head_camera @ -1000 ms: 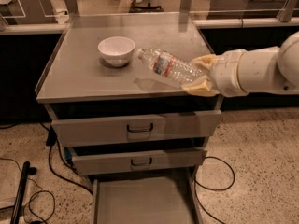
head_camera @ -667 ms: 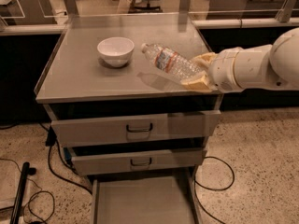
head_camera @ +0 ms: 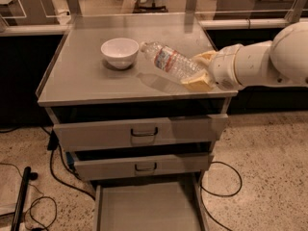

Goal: Pick water bottle from bottom drawer and place on counter

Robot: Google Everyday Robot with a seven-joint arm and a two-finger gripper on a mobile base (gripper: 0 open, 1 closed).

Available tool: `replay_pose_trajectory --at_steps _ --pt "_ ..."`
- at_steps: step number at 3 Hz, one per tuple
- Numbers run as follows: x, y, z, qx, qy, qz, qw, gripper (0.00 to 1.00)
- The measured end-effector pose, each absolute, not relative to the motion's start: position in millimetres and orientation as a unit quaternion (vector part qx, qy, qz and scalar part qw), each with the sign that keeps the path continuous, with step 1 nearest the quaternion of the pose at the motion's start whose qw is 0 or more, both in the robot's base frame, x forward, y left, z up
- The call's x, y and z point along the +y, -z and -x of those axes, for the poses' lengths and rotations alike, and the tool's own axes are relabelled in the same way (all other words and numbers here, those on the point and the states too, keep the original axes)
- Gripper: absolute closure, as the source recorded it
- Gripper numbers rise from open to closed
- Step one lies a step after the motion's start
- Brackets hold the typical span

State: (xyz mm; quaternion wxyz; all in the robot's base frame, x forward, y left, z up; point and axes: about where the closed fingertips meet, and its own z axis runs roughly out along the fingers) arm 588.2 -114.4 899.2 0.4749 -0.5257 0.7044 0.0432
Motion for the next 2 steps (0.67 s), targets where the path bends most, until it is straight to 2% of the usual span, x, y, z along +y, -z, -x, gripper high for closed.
replay_pose_trajectory --at_steps 2 --pt "-94.2 -905.9 -644.1 0.714 -0.04 0.534 0.451 1.0"
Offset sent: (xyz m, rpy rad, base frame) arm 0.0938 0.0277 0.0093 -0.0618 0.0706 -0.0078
